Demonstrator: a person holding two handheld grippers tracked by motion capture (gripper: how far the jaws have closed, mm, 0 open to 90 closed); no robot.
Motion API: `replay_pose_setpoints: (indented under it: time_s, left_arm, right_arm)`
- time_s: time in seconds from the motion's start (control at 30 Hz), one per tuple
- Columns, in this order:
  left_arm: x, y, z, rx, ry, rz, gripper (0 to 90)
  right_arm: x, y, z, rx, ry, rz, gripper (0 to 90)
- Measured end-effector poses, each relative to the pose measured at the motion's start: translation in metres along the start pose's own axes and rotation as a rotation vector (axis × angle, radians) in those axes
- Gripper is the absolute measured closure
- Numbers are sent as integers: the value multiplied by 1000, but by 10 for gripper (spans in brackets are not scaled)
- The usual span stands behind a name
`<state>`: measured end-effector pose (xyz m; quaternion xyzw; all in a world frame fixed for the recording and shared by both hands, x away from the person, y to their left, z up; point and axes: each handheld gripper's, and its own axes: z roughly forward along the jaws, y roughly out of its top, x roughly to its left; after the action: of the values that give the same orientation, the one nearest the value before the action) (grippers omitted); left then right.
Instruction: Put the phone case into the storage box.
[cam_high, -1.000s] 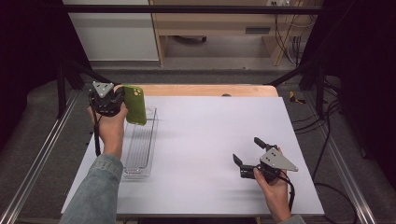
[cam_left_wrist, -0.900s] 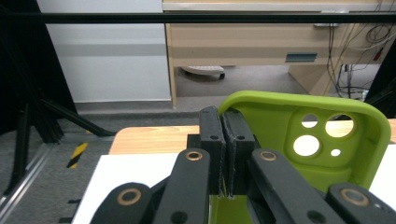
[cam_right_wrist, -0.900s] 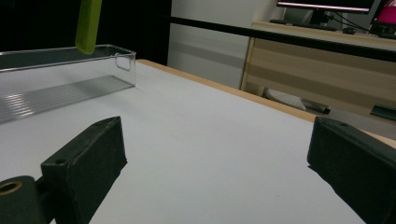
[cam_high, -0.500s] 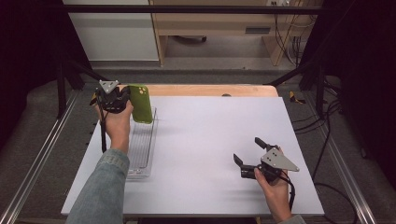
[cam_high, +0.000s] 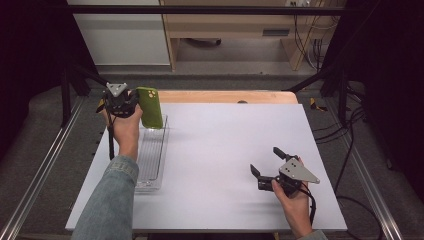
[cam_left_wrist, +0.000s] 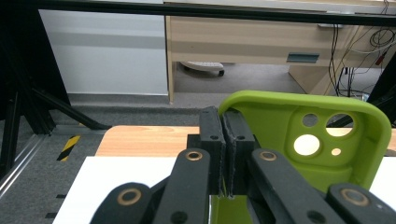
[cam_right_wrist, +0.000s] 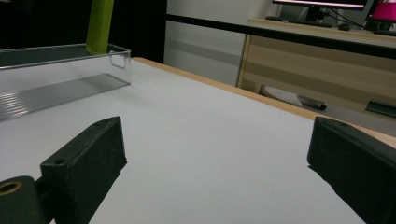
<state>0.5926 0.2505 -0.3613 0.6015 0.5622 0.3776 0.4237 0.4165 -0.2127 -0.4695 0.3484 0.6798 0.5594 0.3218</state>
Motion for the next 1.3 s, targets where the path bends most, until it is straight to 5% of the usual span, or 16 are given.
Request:
replay_pose_setpoints:
  time_s: [1.3]
  left_arm:
    - [1,-5,8,42,21,16,876]
  right_arm:
    - [0,-2,3,13,-11,15,54]
